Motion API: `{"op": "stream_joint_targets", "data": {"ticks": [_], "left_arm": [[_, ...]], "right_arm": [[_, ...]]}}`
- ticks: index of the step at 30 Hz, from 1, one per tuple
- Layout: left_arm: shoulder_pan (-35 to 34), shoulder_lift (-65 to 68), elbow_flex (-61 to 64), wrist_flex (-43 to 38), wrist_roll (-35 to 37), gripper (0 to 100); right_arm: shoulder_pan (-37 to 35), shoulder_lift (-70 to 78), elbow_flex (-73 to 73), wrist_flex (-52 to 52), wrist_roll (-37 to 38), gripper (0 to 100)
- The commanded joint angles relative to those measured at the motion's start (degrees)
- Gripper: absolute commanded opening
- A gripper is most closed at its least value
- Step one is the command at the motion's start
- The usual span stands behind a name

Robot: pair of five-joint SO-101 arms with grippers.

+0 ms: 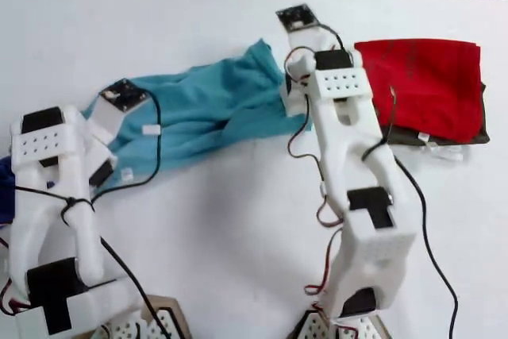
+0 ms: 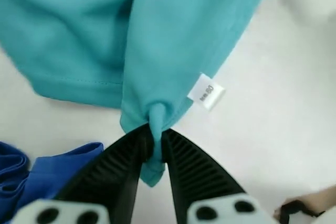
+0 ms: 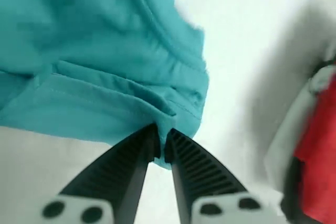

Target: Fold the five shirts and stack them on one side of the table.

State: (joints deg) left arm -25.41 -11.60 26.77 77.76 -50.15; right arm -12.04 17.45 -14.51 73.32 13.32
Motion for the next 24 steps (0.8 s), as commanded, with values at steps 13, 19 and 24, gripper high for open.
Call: {"op": "stream_joint_targets", "data": {"ticks": [13, 19, 24], "left_arm": [[5.8, -2.9, -35.7, 18.3, 10.7, 3], [5.8, -2.9, -48.1, 22.3, 10.8, 3], [5.8, -2.9, -50.7, 24.2, 10.9, 3]], "right_arm": [[0.0, -34.0, -1.1, -8.6, 11.0, 1.9], [0.2, -37.9, -1.3, -14.1, 11.1, 1.9], [0.0, -39.7, -2.5, -14.3, 12.7, 1.9]]}}
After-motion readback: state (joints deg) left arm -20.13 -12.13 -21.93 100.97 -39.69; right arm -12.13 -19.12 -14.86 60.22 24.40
